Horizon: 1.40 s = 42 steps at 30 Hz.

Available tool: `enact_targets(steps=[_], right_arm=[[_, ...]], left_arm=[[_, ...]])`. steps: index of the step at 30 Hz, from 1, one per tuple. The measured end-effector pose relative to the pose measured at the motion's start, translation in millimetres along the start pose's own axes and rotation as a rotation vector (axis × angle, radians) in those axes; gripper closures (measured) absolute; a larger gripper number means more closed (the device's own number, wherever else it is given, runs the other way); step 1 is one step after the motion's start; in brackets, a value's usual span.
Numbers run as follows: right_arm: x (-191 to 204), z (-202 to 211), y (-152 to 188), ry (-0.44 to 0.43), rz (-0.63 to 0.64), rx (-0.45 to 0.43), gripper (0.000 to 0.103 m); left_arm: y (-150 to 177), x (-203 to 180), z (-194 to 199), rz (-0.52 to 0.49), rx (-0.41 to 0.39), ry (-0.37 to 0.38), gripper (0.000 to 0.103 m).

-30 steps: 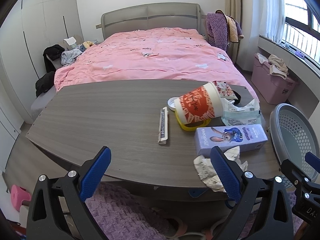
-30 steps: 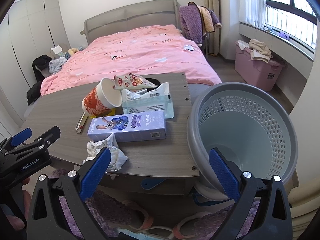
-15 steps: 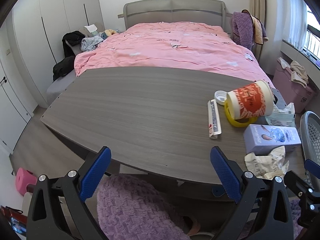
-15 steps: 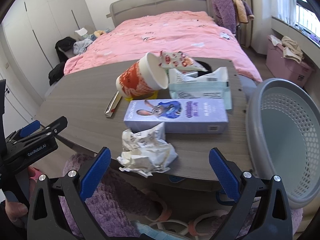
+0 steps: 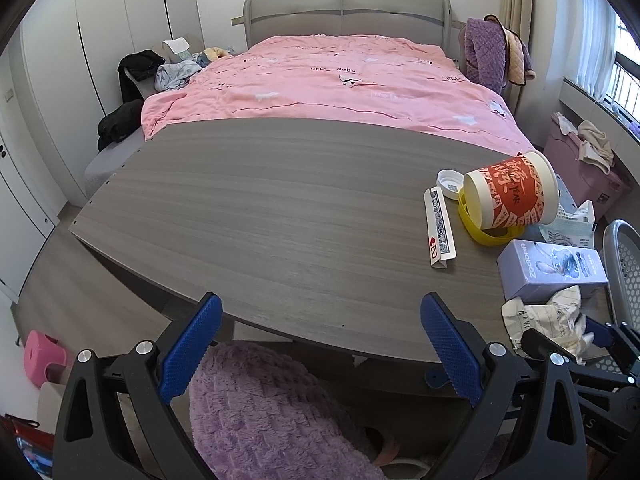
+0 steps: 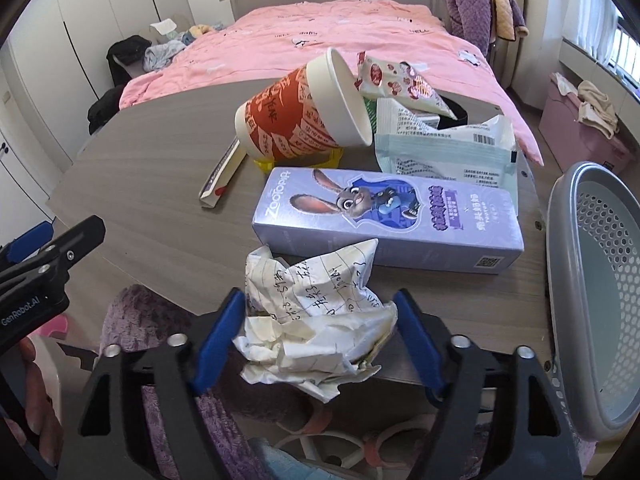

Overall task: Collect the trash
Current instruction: 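Reach the right gripper to the crumpled white paper and close on it, then lift the paper ball with the right gripper while the left gripper grasps the card box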

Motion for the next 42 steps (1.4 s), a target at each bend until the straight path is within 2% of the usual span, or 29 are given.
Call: enact_targets(steps=[4,15,26,34,42], right_arm=[[-1.3,4.1,0.8,-0.016,-0.003,-0.013,0.038],[-12.9,27.4,3.6,-0.066,-0.035,-0.028,0.040],[-30.7,55.0,-0.5,-0.076,-0.057,-0.074,0.040],[-47.5,62.7,-6.0,-0.082,-0.099,-0.099,0.040],[-52.7,61.0,-5.9,-0.092,-0.116,-0.092,0.040]], left_arm=[[0.4,-4.4,-0.8,-0.001,0.000,0.029,0.008],[-11.7,-20.5,-8.6,-0.006,-0.001,0.112,0.008],[-41.4,-46.0,-44.9,-0.040,-0.002,0.117,0.008],[-48.6,-62.7,-82.1,-0.046,0.045,0.142,0.008],[-53.7,-64.7,-97.4,-0.061,0.048,0.123,0.009]])
Point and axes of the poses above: each gripper's, at about its wrist camera, not at the fingertips, and z roughly against the way its jaws point, x to its left, y to its underside, the point moved 8 cm from there along -z, roughly the way its jaws point, and after that the axes turned 13 degrees about -z, right-handed, at the moved point
